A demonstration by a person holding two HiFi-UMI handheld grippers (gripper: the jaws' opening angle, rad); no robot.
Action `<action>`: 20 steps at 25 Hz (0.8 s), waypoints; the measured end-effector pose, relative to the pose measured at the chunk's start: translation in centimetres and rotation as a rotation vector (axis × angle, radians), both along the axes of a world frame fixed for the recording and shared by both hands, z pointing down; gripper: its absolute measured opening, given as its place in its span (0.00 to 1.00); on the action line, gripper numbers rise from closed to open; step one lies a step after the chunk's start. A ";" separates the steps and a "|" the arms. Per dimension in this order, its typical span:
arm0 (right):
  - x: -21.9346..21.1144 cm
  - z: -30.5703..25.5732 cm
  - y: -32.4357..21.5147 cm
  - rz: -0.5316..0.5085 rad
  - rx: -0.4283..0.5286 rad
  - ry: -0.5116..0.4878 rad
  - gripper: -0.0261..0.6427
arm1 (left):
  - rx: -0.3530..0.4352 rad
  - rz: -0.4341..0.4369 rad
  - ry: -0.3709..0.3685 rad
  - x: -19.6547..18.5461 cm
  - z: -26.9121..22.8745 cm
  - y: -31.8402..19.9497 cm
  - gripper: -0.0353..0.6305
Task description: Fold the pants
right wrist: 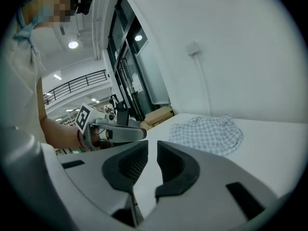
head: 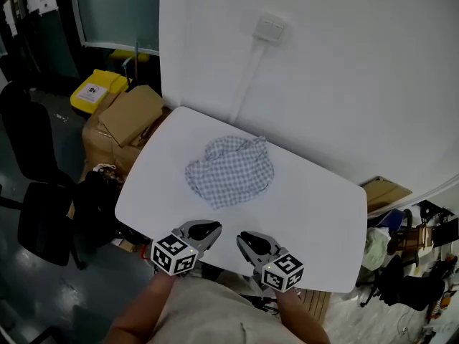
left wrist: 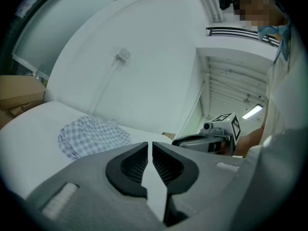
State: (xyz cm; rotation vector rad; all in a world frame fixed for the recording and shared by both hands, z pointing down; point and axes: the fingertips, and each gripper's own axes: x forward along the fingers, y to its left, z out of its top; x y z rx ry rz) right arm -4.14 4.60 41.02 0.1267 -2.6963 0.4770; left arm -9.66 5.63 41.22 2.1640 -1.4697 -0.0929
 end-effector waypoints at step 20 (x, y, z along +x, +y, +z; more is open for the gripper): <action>-11.8 3.1 -10.4 -0.347 0.117 0.086 0.19 | -0.135 -0.354 0.000 -6.7 5.7 -4.6 0.08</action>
